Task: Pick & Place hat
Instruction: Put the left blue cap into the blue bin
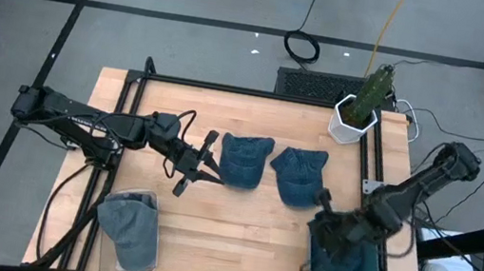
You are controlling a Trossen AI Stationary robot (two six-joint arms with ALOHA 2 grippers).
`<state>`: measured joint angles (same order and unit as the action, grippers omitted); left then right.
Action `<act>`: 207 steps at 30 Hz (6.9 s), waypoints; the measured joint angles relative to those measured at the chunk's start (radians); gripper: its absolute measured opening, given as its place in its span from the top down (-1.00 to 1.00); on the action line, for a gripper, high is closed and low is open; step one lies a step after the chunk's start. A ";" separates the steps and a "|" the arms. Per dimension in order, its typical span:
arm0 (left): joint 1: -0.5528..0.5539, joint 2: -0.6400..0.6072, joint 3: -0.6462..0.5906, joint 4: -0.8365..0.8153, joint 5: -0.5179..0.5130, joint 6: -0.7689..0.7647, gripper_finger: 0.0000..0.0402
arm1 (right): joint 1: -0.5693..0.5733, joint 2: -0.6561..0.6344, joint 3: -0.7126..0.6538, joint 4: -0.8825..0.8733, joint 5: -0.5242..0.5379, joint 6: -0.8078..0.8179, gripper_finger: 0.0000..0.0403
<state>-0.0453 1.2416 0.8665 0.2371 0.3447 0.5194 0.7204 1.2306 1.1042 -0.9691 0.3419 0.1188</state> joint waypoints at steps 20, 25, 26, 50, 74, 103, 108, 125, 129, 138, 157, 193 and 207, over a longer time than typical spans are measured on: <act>0.000 0.000 0.000 0.000 0.000 0.000 0.67 | -0.310 -0.520 -0.257 0.540 0.054 -0.357 0.99; 0.000 0.000 0.000 0.052 0.001 0.002 0.67 | -0.400 -0.661 -0.423 0.867 0.051 -0.497 0.99; 0.000 0.000 0.000 0.065 0.001 0.001 0.67 | -0.421 -0.676 -0.460 0.938 0.050 -0.503 0.99; 0.001 0.000 0.000 0.133 -0.361 -0.138 0.67 | -1.083 -0.450 -0.578 1.345 -0.343 -0.273 0.73; 0.291 0.374 0.355 -0.741 -0.291 -0.442 -0.46 | -1.099 -0.429 -0.579 1.345 -0.451 -0.206 0.71; 0.237 0.585 0.354 -0.649 -0.308 -0.344 -0.20 | -1.099 -0.430 -0.578 1.403 -0.448 -0.254 0.71; 0.237 0.585 0.354 -0.651 -0.321 -0.341 0.08 | -1.099 -0.430 -0.578 1.395 -0.448 -0.254 0.71; 0.237 0.585 0.355 -0.701 -0.319 -0.408 0.59 | -1.099 -0.430 -0.578 1.377 -0.448 -0.235 0.71; 0.244 0.598 0.354 -0.737 -0.320 -0.441 0.49 | -1.099 -0.430 -0.578 1.378 -0.448 -0.235 0.71; 0.248 0.599 0.354 -0.713 -0.319 -0.457 0.25 | -1.098 -0.430 -0.578 1.380 -0.448 -0.235 0.71; 0.260 0.607 0.354 -0.741 -0.292 -0.486 -0.16 | -1.098 -0.430 -0.578 1.376 -0.448 -0.235 0.71; 0.079 0.550 0.253 -0.640 -0.695 -0.186 0.98 | -1.098 -0.429 -0.578 1.374 -0.448 -0.235 0.71; -0.096 0.477 0.312 -0.630 -1.187 0.189 0.98 | -1.099 -0.387 -0.578 1.406 -0.445 -0.234 0.71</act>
<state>-0.1416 1.7191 1.1782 -0.3933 -0.8426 0.7084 -0.3782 0.8439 0.5258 0.4367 -0.1028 -0.1154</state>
